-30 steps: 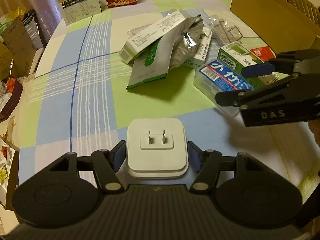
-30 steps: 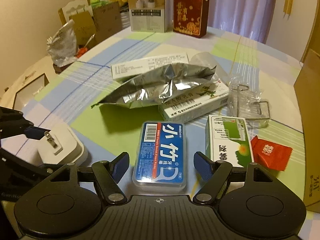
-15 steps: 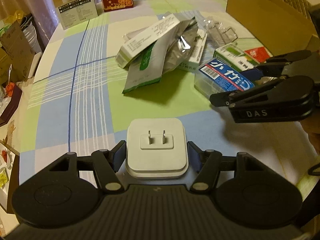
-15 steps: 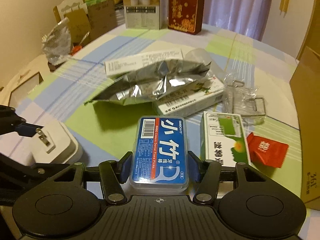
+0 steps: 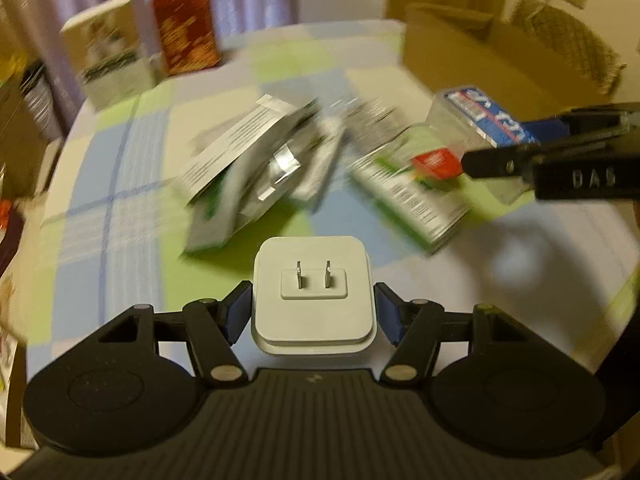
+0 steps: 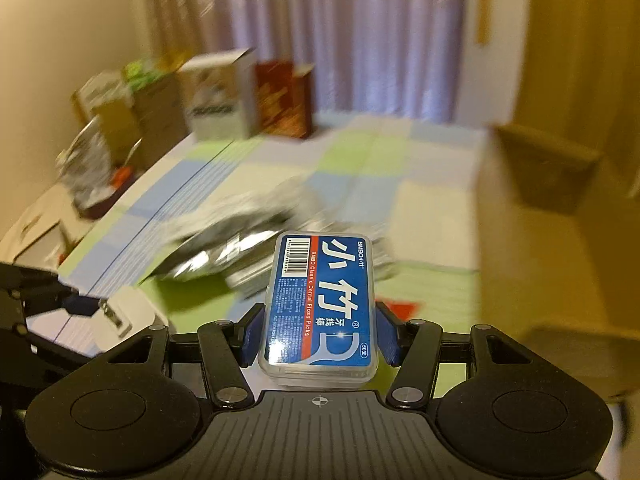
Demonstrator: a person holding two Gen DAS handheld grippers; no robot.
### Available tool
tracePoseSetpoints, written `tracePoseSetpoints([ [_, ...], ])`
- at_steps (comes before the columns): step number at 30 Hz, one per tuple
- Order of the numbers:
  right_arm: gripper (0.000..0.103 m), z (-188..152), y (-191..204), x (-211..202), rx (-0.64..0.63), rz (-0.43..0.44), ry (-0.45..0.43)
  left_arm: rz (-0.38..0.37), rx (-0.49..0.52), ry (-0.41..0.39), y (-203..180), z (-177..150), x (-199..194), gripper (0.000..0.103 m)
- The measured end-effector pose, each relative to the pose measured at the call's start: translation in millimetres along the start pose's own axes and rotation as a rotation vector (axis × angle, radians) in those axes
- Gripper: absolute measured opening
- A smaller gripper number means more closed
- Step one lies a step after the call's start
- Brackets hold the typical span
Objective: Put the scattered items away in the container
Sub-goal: 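Carry the plug adapter and toothpick box with both tools over the cardboard box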
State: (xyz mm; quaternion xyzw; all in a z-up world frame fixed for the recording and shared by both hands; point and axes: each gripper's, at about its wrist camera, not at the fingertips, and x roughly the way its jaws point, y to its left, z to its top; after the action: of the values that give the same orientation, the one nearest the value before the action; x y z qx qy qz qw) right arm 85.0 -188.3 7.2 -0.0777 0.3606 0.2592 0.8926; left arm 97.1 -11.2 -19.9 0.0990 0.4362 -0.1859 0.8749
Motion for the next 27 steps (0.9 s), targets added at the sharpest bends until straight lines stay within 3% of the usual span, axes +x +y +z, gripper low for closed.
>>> tracePoseSetpoints([
  [8, 0.059, 30.5, -111.8, -56.5, 0.098, -0.196, -0.086, -0.131, 0.134, -0.136, -96.8, 91.5, 1.7, 0.060],
  [15, 0.059, 29.2, -186.7, -60.3, 0.172, -0.273, -0.053, -0.224, 0.222, -0.216, -175.9, 163.6, 24.0, 0.060],
  [21, 0.059, 9.2, -219.4, -59.1, 0.215, -0.286, -0.042, -0.261, 0.243, -0.208, -205.4, 186.5, 63.3, 0.060],
  [27, 0.059, 2.6, -238.2, -55.5, 0.241, -0.277, -0.037, -0.265, 0.253, -0.166, -215.2, 181.2, 86.1, 0.060],
])
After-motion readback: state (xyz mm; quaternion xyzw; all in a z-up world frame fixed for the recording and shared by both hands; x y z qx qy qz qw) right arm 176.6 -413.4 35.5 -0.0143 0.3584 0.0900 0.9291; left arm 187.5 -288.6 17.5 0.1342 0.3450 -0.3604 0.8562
